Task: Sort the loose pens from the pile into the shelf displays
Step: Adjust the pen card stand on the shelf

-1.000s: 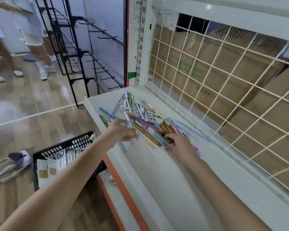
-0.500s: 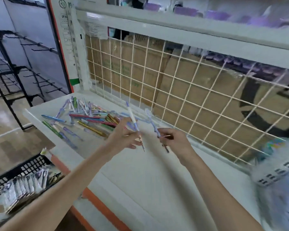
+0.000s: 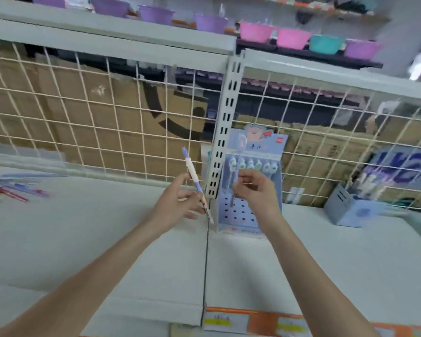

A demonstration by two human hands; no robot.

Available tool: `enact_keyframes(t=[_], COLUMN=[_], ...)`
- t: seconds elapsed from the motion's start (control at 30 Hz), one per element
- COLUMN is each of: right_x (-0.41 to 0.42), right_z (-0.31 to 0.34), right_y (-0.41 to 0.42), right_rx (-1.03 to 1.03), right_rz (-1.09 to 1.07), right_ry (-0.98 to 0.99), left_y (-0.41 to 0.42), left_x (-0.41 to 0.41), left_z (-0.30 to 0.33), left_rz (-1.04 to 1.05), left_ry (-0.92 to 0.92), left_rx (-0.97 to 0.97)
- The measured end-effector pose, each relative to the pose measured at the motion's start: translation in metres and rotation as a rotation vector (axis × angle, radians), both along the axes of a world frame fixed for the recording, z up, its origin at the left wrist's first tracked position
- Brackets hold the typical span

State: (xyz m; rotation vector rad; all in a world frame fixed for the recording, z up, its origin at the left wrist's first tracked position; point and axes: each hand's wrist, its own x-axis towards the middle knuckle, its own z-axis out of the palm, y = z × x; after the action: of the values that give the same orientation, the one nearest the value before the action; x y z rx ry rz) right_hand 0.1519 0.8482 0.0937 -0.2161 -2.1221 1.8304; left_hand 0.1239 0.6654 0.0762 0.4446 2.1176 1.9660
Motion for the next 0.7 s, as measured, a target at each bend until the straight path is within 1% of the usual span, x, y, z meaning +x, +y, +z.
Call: enact_keyframes(t=[0.17, 0.33, 0.43, 0.57, 0.7], right_x=[-0.001, -0.015, -0.028, -0.041, -0.05], right_z=[-0.019, -0.035, -0.039, -0.044, -0.053], right_y=[0.051, 0.072, 0.075, 0.07, 0.068], right_rx=[0.096, 0.193, 0.238, 0.323, 0.356], right_rz=[-0.157, -0.282, -0.306, -0.31, -0.301], right_ry=[0.021, -0.006, 0.007, 0.032, 0.028], left_y=[0.041, 0.059, 0.066, 0.068, 0.065], left_x=[0.009, 0.006, 0.002, -0.001, -0.004], left_z=[0.003, 0.006, 0.006, 0.002, -0.001], left_rz=[-0.063, -0.074, -0.087, -0.094, -0.112], left_ry=[0.038, 0.037, 0.056, 0.037, 0.037], left_rx=[-0.04, -0.088, -0.124, -0.144, -0.156])
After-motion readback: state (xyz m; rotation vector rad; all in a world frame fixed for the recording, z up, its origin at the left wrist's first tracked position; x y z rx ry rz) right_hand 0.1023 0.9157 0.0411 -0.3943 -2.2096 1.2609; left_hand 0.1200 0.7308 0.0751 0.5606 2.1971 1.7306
